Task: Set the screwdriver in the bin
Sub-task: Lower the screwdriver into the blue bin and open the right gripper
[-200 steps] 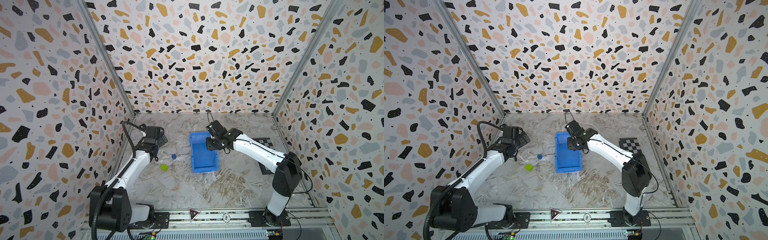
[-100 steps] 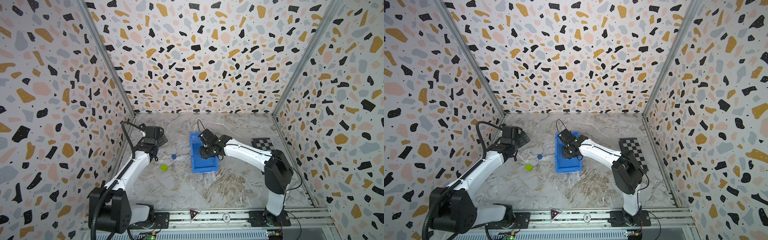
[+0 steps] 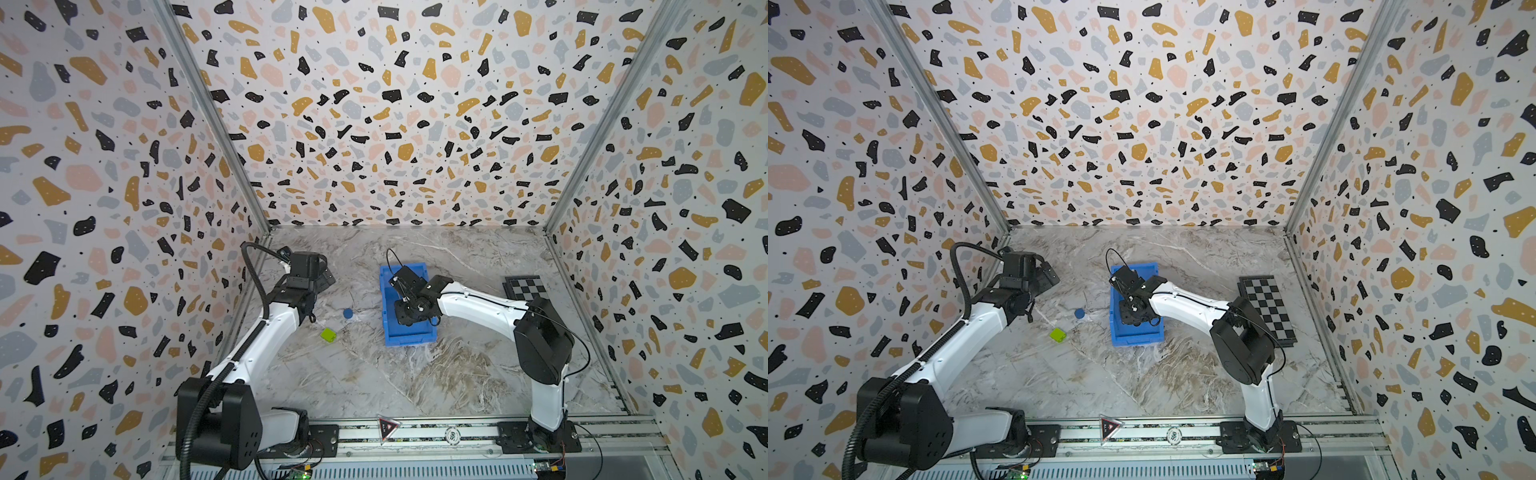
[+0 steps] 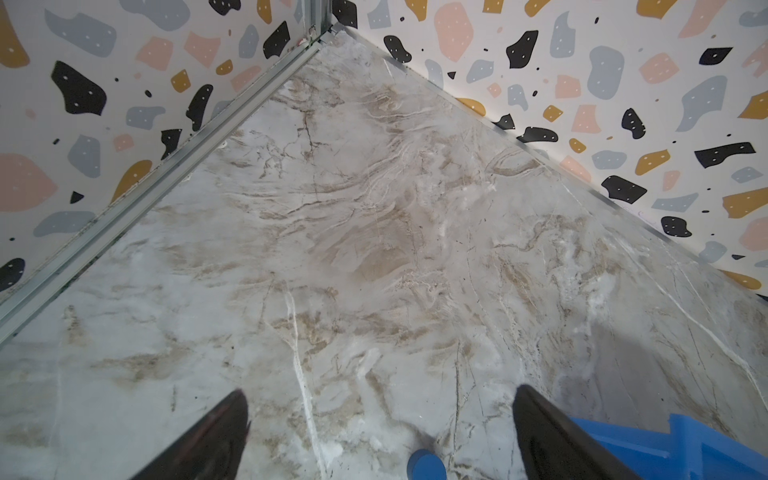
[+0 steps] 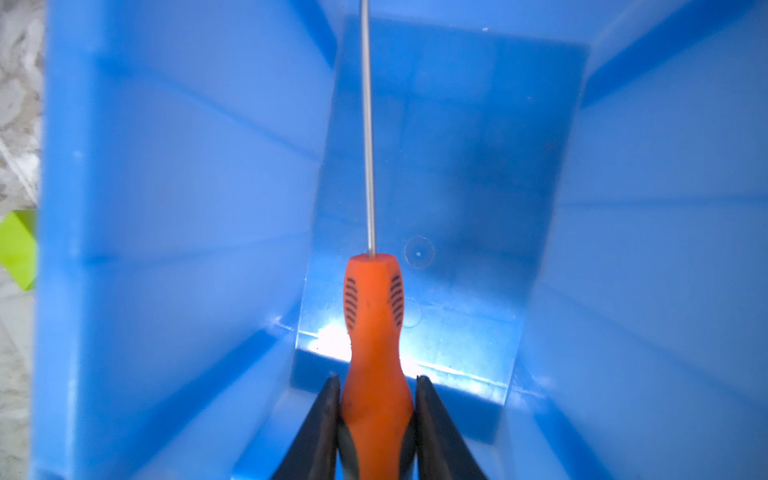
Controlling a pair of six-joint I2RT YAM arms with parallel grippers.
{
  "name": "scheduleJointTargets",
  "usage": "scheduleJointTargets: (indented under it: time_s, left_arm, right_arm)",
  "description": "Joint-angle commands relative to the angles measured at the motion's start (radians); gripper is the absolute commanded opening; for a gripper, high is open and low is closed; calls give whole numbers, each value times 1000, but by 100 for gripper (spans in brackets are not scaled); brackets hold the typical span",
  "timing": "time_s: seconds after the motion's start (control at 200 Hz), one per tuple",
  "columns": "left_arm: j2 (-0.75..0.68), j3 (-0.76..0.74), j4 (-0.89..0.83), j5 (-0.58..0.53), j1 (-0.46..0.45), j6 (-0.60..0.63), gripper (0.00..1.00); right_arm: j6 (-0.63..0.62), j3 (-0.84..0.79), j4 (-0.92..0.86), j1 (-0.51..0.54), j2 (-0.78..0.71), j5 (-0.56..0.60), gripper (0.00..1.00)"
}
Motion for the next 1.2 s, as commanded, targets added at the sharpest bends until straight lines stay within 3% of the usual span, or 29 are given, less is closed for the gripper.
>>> scheduleJointTargets:
  time_s: [0.0, 1.197]
  left_arm:
    - [-25, -15, 27, -25, -4, 21, 100]
    - [-47, -36, 46, -67, -3, 47, 100]
  right_arm:
    - [11, 23, -22, 2, 5, 2, 31]
    - [57, 67, -54, 6, 1, 22, 35]
